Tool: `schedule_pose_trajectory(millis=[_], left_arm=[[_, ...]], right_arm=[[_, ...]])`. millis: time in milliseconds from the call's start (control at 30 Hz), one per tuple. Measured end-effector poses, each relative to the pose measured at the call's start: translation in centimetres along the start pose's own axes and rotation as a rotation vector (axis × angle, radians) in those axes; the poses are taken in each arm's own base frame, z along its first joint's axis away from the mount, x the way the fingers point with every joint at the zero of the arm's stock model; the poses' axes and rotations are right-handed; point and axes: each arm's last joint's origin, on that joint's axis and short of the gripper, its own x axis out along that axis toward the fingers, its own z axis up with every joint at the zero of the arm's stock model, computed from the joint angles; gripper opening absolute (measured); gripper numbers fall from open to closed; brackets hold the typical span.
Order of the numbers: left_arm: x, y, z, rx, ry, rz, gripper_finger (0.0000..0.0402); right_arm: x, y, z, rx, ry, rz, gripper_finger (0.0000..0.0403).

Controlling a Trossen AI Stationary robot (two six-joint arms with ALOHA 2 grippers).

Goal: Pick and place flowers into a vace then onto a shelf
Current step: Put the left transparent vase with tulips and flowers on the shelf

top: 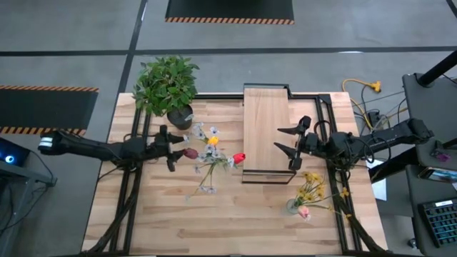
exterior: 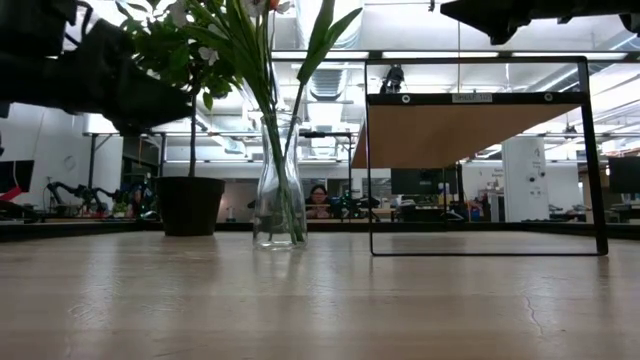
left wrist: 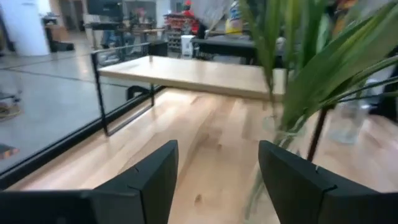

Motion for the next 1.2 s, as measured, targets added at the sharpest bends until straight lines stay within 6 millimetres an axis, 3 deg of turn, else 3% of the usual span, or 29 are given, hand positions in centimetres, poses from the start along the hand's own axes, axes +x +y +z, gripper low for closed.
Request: schedule_pose_trajectory(millis=[200,567,800,967,1200], left_arm=[[0.6,0.1,0.4,0.002,-0.029,0.134,0.0207],[1.4,-0.1,1.5,-0.017,-0.033,0.175,0.0207],[1.7,-0.8,0.9,-0.056,0.028,-0.032,0.0207],[2.4,-1.0,-0.4,-0.025,0.115,-0.048,0.021],[4.0,-1.7,-1.5,-0.031,0.11,-0.121,0.0266]], right_arm=[[0.0,0.1,-0.4,-0.003,0.034,0.006,0.0235],[0.1,0.2,-0.7,0.008,0.055,0.01,0.0231],[0.1,0.2,-0.7,0.009,0.063,0.012,0.0231],[0.1,0.2,-0.9,0.018,0.073,0.014,0.0229],[0.1,0.2,-0.9,0.022,0.073,0.015,0.0228]])
